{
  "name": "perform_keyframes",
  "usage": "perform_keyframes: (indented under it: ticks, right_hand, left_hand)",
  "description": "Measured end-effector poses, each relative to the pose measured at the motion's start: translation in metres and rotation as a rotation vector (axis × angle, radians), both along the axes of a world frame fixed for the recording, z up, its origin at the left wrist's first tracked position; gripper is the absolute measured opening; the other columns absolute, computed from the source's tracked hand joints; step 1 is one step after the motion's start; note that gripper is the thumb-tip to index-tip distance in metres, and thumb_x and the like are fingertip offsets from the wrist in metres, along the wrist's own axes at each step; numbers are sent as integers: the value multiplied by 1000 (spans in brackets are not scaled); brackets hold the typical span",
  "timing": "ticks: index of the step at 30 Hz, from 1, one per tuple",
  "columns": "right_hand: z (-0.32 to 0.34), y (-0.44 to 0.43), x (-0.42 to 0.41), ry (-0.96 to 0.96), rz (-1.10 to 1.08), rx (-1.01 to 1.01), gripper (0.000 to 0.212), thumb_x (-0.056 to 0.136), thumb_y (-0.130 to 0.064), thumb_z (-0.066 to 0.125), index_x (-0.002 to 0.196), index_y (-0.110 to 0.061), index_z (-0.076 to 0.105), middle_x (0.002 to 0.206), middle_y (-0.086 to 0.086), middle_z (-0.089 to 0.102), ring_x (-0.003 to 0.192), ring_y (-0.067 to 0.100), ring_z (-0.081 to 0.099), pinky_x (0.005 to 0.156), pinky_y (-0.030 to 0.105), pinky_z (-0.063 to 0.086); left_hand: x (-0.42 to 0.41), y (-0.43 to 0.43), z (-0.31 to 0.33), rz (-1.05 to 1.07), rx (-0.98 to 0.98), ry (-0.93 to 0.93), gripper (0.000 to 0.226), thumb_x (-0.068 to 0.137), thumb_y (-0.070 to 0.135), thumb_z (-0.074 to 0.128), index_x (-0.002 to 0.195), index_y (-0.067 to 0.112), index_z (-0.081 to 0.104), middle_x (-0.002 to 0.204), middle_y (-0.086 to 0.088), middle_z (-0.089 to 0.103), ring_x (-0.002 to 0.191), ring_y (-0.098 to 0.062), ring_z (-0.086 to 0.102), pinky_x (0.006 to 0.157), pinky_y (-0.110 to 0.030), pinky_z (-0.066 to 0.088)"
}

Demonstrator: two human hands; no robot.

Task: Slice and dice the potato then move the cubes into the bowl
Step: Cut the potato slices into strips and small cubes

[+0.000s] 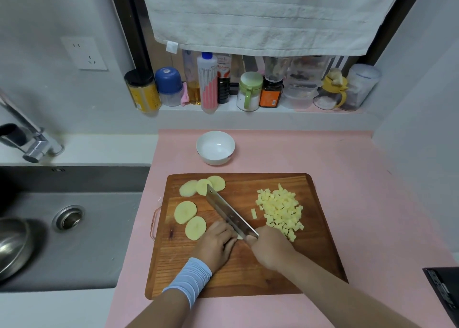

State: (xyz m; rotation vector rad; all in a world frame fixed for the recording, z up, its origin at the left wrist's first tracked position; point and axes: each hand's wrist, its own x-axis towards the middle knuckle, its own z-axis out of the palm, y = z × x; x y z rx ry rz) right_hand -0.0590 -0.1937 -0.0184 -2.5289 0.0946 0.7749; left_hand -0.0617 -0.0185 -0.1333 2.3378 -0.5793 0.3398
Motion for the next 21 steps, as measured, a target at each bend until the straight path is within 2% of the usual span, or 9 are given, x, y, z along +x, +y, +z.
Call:
perform_keyframes:
  ticks: [2, 5, 9, 11, 13, 15, 18, 21]
  right_hand:
    - [4, -2, 1, 6, 13, 8, 33, 102, -40, 49, 74, -23, 57, 76, -2, 63, 71, 19, 60, 60, 31, 43]
    - [19, -10, 4, -6, 0, 51, 37, 101, -43, 48, 71, -22, 56, 71, -2, 59, 65, 19, 55, 59, 31, 41]
    - [42, -25, 7, -57, -66, 116, 36, 103, -39, 47, 84, -15, 68, 70, -1, 61, 63, 17, 56, 60, 30, 43]
    - [50, -31, 10, -81, -84, 114, 34, 104, -39, 47, 82, -20, 65, 72, 0, 63, 65, 18, 59, 60, 30, 44]
    - [54, -35, 12, -96, -104, 108, 31, 104, -39, 47, 82, -24, 63, 77, 2, 68, 69, 20, 64, 62, 32, 47]
    - [52, -38, 12, -99, -115, 102, 30, 103, -40, 47, 86, -24, 65, 81, 2, 71, 75, 22, 68, 65, 33, 52]
    - [46, -43, 8, -103, -133, 97, 36, 103, -43, 47, 84, -21, 67, 78, 2, 71, 74, 22, 69, 63, 33, 50]
    - [40, -45, 5, -119, -142, 90, 40, 102, -46, 48, 76, -21, 65, 75, 0, 69, 70, 19, 65, 64, 33, 49]
  left_hand:
    - [3, 1, 2, -11, 4, 15, 2, 88, 15, 70, 86, 16, 72, 93, 6, 64, 92, -10, 55, 81, -23, 50]
    - [11, 5, 8, -37, 27, 83, 12, 81, 12, 73, 90, 17, 69, 95, 6, 62, 96, -10, 52, 83, -28, 50]
    - [23, 15, 21, -35, 96, 187, 40, 80, 20, 76, 116, 21, 59, 118, 10, 54, 113, -9, 44, 100, -28, 44]
    - [30, 16, 28, -132, 209, 226, 52, 84, 23, 72, 133, 20, 54, 137, 7, 50, 129, -11, 39, 113, -27, 34]
    - [37, 13, 32, -239, 335, 232, 58, 88, 23, 66, 144, 19, 49, 147, 4, 47, 136, -13, 36, 117, -26, 27]
    - [40, 11, 31, -281, 401, 219, 53, 91, 24, 62, 143, 19, 51, 142, 3, 52, 132, -16, 41, 114, -31, 34]
    - [37, 9, 30, -207, 402, 231, 46, 91, 30, 64, 135, 19, 59, 131, 4, 54, 120, -17, 45, 104, -35, 43]
    - [27, -1, 33, -78, 448, 257, 54, 87, 50, 61, 135, 25, 57, 126, 6, 51, 116, -16, 45, 102, -35, 43]
